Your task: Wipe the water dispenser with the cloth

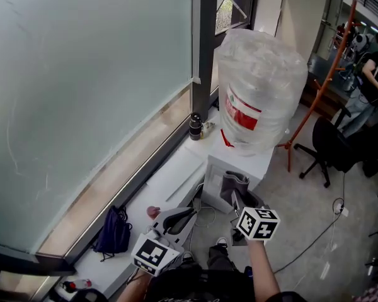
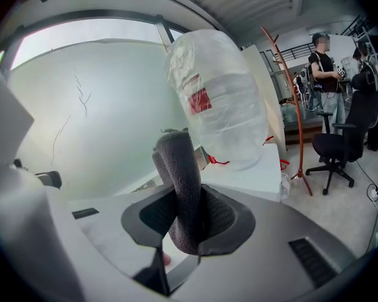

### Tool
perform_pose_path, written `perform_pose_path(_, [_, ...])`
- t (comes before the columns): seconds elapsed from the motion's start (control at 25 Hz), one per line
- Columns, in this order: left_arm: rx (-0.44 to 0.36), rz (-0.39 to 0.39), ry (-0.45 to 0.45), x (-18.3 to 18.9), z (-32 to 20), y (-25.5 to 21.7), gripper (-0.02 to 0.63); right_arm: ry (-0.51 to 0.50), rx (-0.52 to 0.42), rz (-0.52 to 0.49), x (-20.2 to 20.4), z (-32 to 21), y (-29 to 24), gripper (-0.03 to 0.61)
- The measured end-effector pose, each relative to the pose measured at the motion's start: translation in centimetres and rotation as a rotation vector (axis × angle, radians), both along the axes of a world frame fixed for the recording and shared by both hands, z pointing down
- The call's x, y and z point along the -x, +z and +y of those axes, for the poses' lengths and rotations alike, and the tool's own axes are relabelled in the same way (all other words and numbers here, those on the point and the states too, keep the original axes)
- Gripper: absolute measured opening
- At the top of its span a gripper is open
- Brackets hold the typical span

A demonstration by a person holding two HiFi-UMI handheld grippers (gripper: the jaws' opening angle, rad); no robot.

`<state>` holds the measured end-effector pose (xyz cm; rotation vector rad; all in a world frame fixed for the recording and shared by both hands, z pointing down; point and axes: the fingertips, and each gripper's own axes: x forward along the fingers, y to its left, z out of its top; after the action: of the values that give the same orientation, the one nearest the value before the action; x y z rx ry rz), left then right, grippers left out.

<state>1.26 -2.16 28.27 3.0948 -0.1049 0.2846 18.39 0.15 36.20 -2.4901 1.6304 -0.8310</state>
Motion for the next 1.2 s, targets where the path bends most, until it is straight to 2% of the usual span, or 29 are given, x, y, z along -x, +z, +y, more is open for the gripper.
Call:
perform_pose_path(0.24, [0.000, -0.004, -0.056, -1.4, -1.5, -0.4, 0.043, -0.018, 0.010, -0.045, -3.0, -6.7, 2.2, 0.106])
perform_pose_path(0.44, [-0.015, -0.042, -0.102, -1.9, -2.7, -0.2, 0.043, -0.026, 0.071, -0.105, -4.4, -10.7, 6.3, 0.107])
perform_pose_path(0.72, [-0.020, -0.081, -0.184, -1.6, -5.3, 0.0, 0.043, 0.070, 0.101, -0.210, -8.0, -14.3, 9.5, 0.106])
perform_pose_path(0.92, [-0.014, -0.096, -0.179, -1.5, -5.3, 0.7, 0.043, 0.140, 0.163, -0.216, -10.8, -14.1, 12.1, 0.106])
perform_pose_path(1.08, [-0.003, -0.104, -0.175, -1.7, -5.1, 0.9, 0.043, 0.153, 0.131, -0.253, -11.7, -12.7, 12.4, 0.107])
perform_pose_path(1.2, [0.002, -0.097, -0.137, -2.2, -4.6, 1.4, 0.043, 0.178, 0.121, -0.250, -12.5, -10.7, 12.3, 0.107])
